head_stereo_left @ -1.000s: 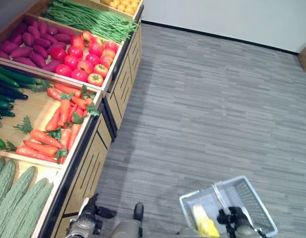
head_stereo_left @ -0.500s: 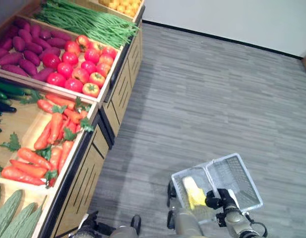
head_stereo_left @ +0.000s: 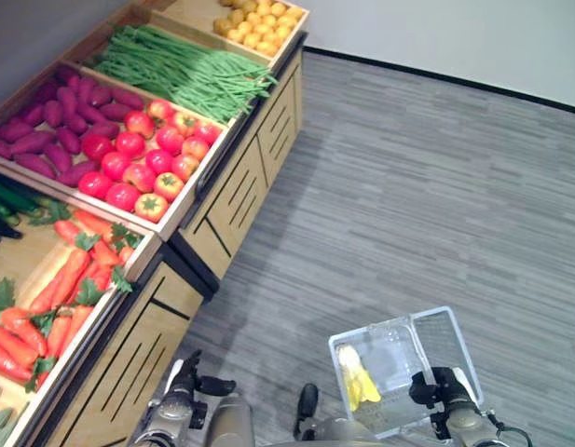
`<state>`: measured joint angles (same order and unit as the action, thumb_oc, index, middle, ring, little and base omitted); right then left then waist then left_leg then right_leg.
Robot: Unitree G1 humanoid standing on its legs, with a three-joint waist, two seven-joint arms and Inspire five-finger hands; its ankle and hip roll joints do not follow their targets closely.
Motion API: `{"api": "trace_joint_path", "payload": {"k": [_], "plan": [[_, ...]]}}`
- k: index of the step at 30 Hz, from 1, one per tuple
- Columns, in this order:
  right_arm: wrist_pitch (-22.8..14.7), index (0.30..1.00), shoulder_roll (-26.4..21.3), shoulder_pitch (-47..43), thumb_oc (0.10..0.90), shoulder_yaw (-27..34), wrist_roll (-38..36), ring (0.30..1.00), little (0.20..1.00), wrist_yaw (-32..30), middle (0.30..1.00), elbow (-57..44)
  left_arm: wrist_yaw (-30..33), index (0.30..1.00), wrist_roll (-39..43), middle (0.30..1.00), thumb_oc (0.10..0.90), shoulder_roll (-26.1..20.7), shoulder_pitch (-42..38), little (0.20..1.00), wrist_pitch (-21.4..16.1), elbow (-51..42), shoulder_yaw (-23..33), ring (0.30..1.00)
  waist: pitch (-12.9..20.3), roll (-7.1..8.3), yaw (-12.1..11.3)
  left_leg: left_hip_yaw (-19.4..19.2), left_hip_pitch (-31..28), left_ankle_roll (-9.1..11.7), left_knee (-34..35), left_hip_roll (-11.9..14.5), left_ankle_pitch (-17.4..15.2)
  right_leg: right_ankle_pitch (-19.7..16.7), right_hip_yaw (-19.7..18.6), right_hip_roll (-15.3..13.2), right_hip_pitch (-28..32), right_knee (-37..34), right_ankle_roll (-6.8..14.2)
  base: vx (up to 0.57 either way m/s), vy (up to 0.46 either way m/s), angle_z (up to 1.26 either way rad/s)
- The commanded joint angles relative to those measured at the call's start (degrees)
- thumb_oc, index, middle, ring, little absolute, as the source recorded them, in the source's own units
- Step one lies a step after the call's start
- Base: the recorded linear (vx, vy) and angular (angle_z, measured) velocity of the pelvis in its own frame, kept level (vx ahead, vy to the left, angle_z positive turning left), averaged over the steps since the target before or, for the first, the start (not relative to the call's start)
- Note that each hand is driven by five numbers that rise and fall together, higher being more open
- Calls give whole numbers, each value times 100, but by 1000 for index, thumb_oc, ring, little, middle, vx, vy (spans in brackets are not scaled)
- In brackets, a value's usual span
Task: Get the vegetables into the basket
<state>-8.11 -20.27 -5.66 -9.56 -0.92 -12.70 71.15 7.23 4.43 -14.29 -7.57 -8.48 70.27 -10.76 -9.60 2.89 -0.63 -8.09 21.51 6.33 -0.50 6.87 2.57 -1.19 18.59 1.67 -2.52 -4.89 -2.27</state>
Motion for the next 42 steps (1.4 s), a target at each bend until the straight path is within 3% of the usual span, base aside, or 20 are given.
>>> {"api": "trace_joint_path", "payload": {"k": [1,4,5,8,18,20,22,23,24,25,27,30,31,32,35,37,39,42], "plan": [[-205,300,-475,148,400,183,-31,300,300,-229,300,-315,141,1000,-205,1000,900,-158,241,1000,15,248,-1,1000,82,-121,-172,584,-508,-154,-99,-90,629,354,-644,-750,-25,863,735,464,220,-50],[-184,300,-355,226,400,251,46,300,300,-216,300,-270,138,1000,-193,1000,900,-192,324,1000,22,330,104,1000,233,-7,-194,492,-677,-295,-124,-226,432,484,-736,-927,152,1087,861,314,246,-87],[-165,300,-285,225,400,353,-33,300,300,-208,300,-166,133,1000,-221,1000,900,-232,321,1000,10,356,103,1000,277,90,-203,468,-697,-413,-338,-332,193,412,-785,-1099,203,1182,948,219,222,-26],[-159,300,-169,192,400,233,10,300,300,-160,300,-114,123,1000,-233,1000,900,-340,251,1000,-18,284,73,1000,277,219,-275,427,-618,-509,-675,-455,-74,235,-846,-1270,236,1118,1045,155,179,16],[-180,300,-45,-5,400,68,96,300,300,-130,300,-102,111,1000,-279,1000,900,-435,356,1000,-33,377,138,1000,321,474,-400,436,-727,-677,-604,-620,-298,-486,-916,-1455,156,1038,1303,69,85,7],[-182,300,-37,-12,400,50,113,300,300,-127,300,-97,107,1000,-284,1000,900,-423,372,1000,-32,362,129,1000,316,477,-421,442,-777,-712,-583,-637,-323,-562,-946,-1468,115,1165,1341,33,59,5],[-166,300,-41,-77,400,-4,169,300,300,-127,300,-76,99,1000,-275,1000,900,-380,418,1000,-35,281,88,1000,271,431,-464,500,-910,-826,-518,-689,-350,-910,-1026,-1529,-184,1835,1374,20,132,2],[-171,300,-39,-110,400,-13,181,300,300,-136,300,-67,105,1000,-272,1000,900,-362,421,1000,-37,261,72,1000,228,370,-475,549,-975,-880,-486,-709,-346,-1060,-1077,-1535,-303,2220,1359,88,183,-5],[-195,300,-27,-154,400,-5,128,300,300,-145,300,-57,100,1000,-270,1000,900,-363,394,1000,-16,277,28,1000,154,229,-406,727,-1125,-928,-442,-725,-341,-1163,-1361,-1360,-561,2871,1283,198,182,34],[-200,300,-42,-212,400,-27,84,300,300,-149,300,-24,68,1000,-218,1000,900,-355,366,1000,-22,286,-13,1000,79,88,-300,921,-1375,-921,-323,-680,-334,-962,-1489,-1178,-1016,3017,1171,192,119,62],[-205,300,-39,-246,400,-49,82,300,300,-147,300,-9,62,1000,-198,1000,900,-356,357,1000,-27,348,-6,1000,27,70,-214,1001,-1532,-886,-249,-668,-342,-774,-1462,-1145,-1164,2892,1108,169,-2,69],[-226,300,-105,-290,400,-55,13,300,300,-207,300,14,81,1000,-119,1000,900,-356,282,1000,-53,340,-35,1000,-110,133,-20,1376,-1763,-748,-288,-770,-444,-641,-1712,-1020,-1333,1767,1117,265,-193,59],[-230,300,-134,-281,400,-40,3,300,300,-232,300,18,79,1000,-138,1000,900,-364,198,1000,-68,416,-43,1000,-120,158,142,1723,-1879,-653,-248,-796,-531,-709,-2234,-890,-1396,1028,1220,340,-302,88],[-219,300,-145,-269,400,-24,-4,300,300,-223,300,42,82,1000,-140,1000,900,-372,174,1000,-72,469,-29,1000,-95,157,182,1885,-1949,-604,-222,-778,-576,-742,-2412,-842,-1424,928,1265,332,-298,140],[-207,300,-145,-170,400,59,-27,300,300,-221,300,116,76,1000,-123,1000,900,-342,167,1000,-50,514,-12,1000,-28,204,193,2148,-1985,-525,-237,-791,-612,-632,-2374,-840,-1221,869,1226,136,-183,178],[-188,300,-170,-198,400,50,16,300,300,-206,300,231,128,1000,-38,1000,900,-307,243,1000,-19,594,122,1000,110,236,128,2293,-1991,-387,-95,-572,-518,-520,-2130,-770,-1058,866,1097,181,-457,89],[-232,300,-291,-213,400,142,-91,300,300,-213,300,245,129,1000,110,1000,900,-286,338,1000,-6,499,209,1000,197,153,91,2603,-1887,-170,-51,-282,-327,-240,-1844,-588,-976,997,920,162,-488,109],[-251,300,-461,-173,400,221,-144,300,300,-234,300,295,163,1000,212,1000,900,-222,292,1000,9,415,141,1000,155,5,82,2849,-1648,-7,97,-137,17,42,-1531,-482,-945,1132,741,55,-319,111]]}}
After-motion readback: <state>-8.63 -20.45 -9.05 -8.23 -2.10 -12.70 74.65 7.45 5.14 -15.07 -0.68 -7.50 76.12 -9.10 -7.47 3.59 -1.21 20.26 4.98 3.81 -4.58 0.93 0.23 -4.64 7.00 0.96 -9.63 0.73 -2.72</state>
